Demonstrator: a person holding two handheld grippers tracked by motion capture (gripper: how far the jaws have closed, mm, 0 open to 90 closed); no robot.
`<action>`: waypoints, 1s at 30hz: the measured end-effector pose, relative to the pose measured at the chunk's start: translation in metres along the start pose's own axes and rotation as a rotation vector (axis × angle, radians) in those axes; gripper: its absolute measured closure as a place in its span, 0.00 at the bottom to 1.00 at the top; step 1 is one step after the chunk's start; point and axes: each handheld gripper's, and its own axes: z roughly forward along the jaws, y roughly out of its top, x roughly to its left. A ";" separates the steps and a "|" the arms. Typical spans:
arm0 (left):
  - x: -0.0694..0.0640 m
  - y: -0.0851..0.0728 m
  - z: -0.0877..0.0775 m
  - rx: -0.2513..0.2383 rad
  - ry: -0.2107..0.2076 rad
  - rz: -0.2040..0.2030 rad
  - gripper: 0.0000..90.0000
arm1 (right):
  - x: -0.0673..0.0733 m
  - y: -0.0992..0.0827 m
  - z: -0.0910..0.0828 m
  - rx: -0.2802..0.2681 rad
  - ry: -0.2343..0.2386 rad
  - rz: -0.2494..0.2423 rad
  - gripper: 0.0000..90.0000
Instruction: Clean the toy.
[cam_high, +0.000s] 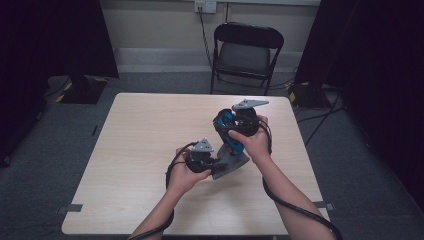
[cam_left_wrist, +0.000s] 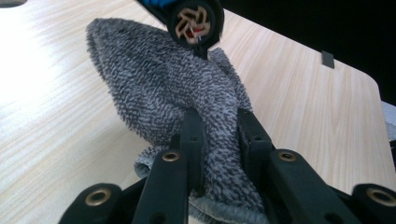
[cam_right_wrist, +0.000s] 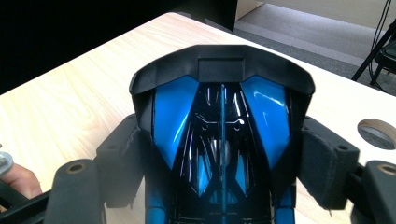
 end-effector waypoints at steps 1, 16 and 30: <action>0.001 0.000 -0.001 0.001 0.001 -0.001 0.84 | -0.002 0.000 -0.001 -0.003 0.001 0.000 0.28; 0.027 0.009 -0.036 -0.029 0.119 -0.013 0.84 | -0.007 -0.009 -0.020 -0.007 0.020 -0.015 0.28; 0.040 0.018 -0.051 -0.065 0.186 -0.022 0.84 | 0.001 -0.038 -0.021 0.017 0.047 -0.041 0.28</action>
